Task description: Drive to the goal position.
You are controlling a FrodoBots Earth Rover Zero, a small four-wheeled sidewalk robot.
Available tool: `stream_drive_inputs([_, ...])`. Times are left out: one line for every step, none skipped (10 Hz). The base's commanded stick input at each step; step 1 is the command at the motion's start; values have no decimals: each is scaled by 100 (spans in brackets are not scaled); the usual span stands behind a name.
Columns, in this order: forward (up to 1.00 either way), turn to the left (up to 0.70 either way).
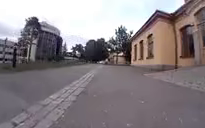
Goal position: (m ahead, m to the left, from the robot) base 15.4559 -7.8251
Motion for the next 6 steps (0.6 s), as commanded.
stream_drive_inputs([45, 0])
stream_drive_inputs([45, 0])
stream_drive_inputs([45, 0])
stream_drive_inputs([45, 0])
stream_drive_inputs([45, 0])
stream_drive_inputs([45, 0])
